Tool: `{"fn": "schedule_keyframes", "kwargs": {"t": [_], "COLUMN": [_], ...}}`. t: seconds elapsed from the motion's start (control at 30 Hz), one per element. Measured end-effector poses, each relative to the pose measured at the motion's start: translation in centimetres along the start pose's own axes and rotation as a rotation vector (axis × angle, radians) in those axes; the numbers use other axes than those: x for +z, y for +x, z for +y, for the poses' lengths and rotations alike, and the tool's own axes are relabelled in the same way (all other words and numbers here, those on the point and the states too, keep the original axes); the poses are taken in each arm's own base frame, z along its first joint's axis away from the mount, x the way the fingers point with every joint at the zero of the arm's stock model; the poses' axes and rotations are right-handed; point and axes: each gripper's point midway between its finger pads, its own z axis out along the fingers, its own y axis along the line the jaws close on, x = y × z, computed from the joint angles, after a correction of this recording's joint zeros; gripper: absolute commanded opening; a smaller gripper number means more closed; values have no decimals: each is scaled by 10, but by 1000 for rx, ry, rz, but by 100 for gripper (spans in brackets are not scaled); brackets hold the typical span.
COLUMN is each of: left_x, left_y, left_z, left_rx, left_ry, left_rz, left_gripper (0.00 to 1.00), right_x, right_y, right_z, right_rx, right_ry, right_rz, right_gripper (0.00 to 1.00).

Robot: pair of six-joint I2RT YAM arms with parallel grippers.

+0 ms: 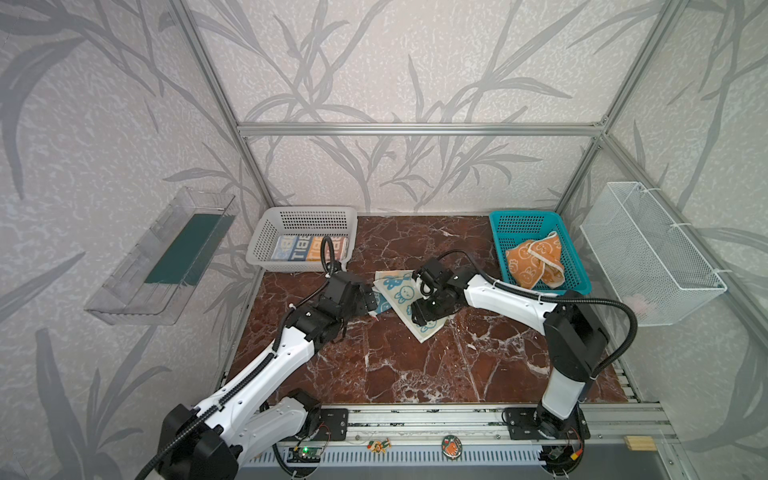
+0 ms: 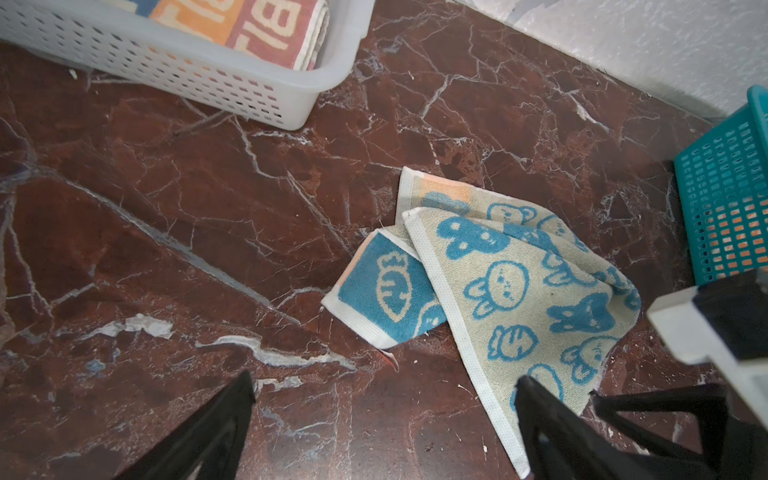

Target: Fold and stack the towels

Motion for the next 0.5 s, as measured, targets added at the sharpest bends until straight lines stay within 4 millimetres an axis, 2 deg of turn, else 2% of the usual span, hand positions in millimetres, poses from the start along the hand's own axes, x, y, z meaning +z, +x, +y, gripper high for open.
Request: {"fn": "schedule_keyframes", "kwargs": {"t": [0.1, 0.3, 0.5], "left_x": [4, 9, 19], "left_y": [4, 11, 23], "left_z": [3, 1, -1], "left_rx": [-28, -54, -67], "left_ry": [14, 45, 56], "left_rz": [37, 82, 141], "left_gripper": [99, 99, 99], "right_x": [14, 34, 42], "right_y": [13, 36, 40], "right_z": [2, -5, -14], "right_rx": [-7, -4, -5], "right_ry": [14, 60, 110], "right_rz": [40, 102, 115], "right_gripper": [51, 46, 41]}}
